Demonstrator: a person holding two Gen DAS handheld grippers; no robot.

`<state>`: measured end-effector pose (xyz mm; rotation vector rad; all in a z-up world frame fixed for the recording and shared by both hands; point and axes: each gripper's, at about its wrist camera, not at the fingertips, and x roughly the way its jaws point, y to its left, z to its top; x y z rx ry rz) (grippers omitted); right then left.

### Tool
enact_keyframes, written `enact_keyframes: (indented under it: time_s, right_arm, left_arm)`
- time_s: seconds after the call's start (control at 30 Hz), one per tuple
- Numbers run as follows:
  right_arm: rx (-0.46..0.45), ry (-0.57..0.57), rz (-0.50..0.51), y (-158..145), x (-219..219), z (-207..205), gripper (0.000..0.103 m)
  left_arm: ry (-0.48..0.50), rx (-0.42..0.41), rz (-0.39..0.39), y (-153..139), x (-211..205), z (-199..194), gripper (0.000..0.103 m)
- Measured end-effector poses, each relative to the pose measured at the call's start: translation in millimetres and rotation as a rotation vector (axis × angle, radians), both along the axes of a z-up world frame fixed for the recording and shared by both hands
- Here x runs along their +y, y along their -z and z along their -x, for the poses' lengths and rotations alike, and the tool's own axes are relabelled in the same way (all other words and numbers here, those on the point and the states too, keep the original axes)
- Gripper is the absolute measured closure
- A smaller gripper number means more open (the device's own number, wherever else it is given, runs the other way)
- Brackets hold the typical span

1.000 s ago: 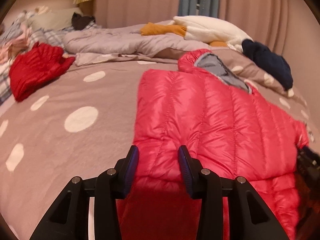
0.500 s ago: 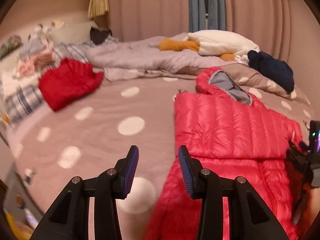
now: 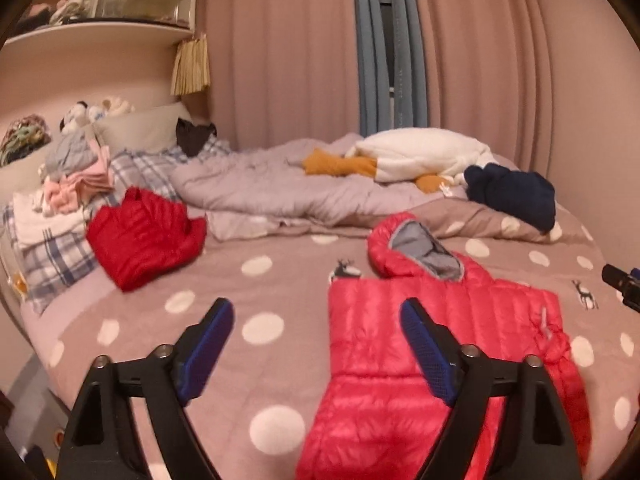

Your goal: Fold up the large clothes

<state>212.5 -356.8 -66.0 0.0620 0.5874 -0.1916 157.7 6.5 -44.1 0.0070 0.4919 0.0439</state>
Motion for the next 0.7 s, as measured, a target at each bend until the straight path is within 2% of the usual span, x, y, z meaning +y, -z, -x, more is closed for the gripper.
enact_keyframes:
  time_s: [0.03, 0.17, 0.3, 0.4, 0.43, 0.5, 0.57, 0.63, 0.7]
  right_arm:
    - [0.001, -0.016, -0.012, -4, 0, -6, 0.014]
    - [0.014, -0.072, 0.004, -12, 15, -34, 0.014]
    - [0.055, -0.147, -0.007, -19, 38, -86, 0.012]
    - [0.082, -0.187, -0.007, -18, 54, -133, 0.007]
    - [0.09, -0.198, -0.012, -15, 58, -151, 0.001]
    - [0.119, -0.19, -0.033, -5, 65, -189, 0.0]
    - [0.154, -0.165, -0.103, 12, 66, -227, 0.0]
    - [0.194, -0.148, -0.167, 30, 66, -258, 0.0]
    - [0.241, -0.115, -0.218, 50, 67, -284, 0.0]
  left_arm:
    - [-0.01, -0.004, 0.021, -2, 2, -5, 0.001]
    - [-0.046, -0.024, 0.078, -7, 11, -26, 0.001]
    - [-0.073, -0.013, 0.08, -4, 17, -60, 0.001]
    - [-0.075, -0.022, 0.094, 1, 24, -78, 0.001]
    - [-0.081, -0.017, 0.105, 7, 29, -89, 0.001]
    - [-0.088, 0.002, 0.13, 16, 39, -98, 0.001]
    - [-0.091, 0.023, 0.171, 30, 54, -109, 0.001]
    - [-0.105, 0.033, 0.175, 41, 64, -118, 0.001]
    - [-0.122, 0.05, 0.147, 54, 75, -132, 0.001]
